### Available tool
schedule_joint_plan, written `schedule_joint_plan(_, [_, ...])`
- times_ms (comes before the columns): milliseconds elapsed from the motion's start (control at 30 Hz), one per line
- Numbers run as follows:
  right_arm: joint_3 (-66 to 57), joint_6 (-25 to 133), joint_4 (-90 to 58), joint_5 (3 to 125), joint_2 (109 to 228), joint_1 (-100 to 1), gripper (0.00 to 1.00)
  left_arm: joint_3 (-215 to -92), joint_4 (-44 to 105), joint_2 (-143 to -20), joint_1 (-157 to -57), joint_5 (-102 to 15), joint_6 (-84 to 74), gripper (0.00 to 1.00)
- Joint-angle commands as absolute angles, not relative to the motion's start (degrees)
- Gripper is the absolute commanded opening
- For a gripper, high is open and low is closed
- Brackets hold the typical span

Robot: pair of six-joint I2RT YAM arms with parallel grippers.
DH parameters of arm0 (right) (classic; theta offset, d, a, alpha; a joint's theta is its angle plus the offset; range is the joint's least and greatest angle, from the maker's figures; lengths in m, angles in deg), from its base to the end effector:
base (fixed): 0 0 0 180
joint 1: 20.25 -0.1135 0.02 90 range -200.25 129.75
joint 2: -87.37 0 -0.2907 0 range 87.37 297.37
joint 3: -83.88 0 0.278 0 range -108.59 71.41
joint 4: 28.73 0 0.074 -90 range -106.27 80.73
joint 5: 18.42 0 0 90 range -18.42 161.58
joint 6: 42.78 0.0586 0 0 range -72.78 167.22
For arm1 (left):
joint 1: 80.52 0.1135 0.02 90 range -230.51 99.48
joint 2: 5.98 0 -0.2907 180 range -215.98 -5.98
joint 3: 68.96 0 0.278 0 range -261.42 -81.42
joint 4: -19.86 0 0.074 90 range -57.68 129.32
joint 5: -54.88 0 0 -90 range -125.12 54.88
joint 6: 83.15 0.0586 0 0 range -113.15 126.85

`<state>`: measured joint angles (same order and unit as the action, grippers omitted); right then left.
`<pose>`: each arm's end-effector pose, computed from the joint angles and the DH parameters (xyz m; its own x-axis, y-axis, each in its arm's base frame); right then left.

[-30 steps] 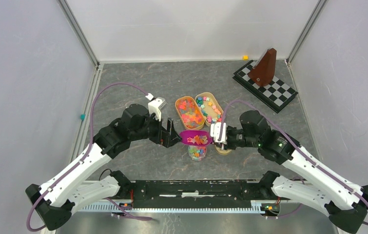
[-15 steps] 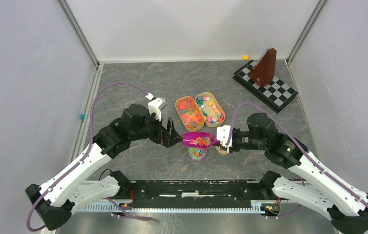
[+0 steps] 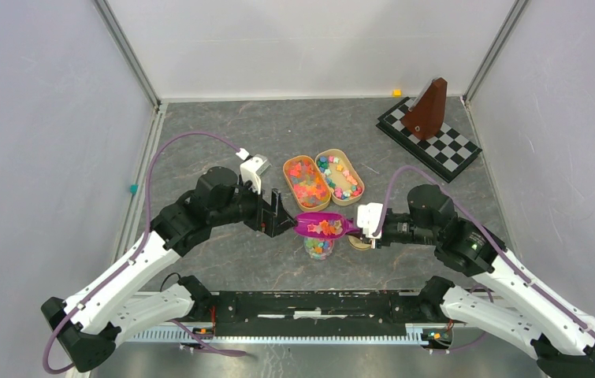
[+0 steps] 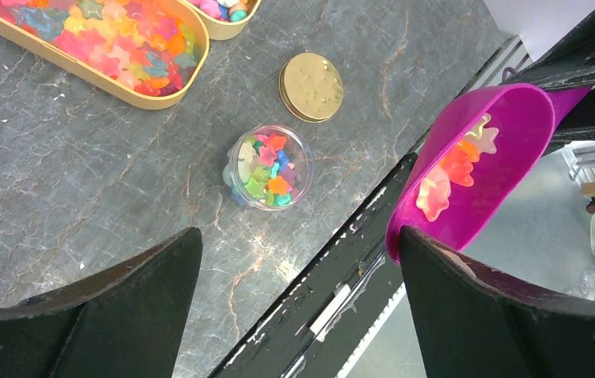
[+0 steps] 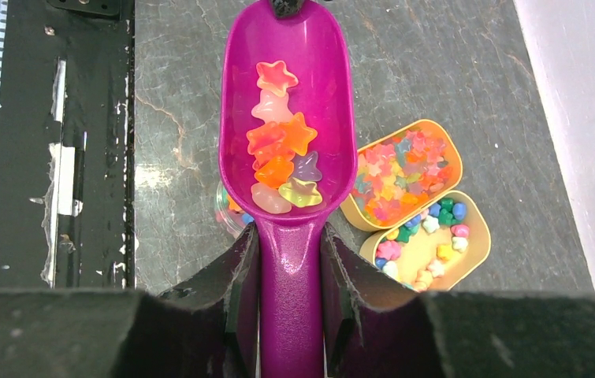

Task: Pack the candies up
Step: Scoop the fake candies from the storage box, then place the fake candies in the packing bottle.

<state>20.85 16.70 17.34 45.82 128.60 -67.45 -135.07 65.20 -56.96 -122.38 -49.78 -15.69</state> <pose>0.1003 0.1458 0.3562 0.2317 -0.4229 -0.8760 -0.9430 0.1236 -0.3091 0.1527 -0.1567 0.3462 -0.6560 0.0899 -0.7494 0.6031 0.6594 -0.4489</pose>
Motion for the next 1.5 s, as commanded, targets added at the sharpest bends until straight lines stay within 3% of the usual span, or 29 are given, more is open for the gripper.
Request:
schedule_joint_plan(0, [16.95,15.57,15.77,47.64,128.69,-67.71,0.0,-135.39,65.86,-56.53,-122.26,-49.47,-16.25,1.0])
schedule_joint_plan(533, [15.22,13.07,29.93,58.54,133.65,-68.34,0.0,-136.19,69.27,-49.89,-122.26,-41.64,-15.31,1.0])
schedule_joint_plan(1467, [9.94,19.69,42.8,82.35,147.67,-83.46,0.0,-130.11,73.21,-38.86,-122.26,-32.22,-14.15,1.0])
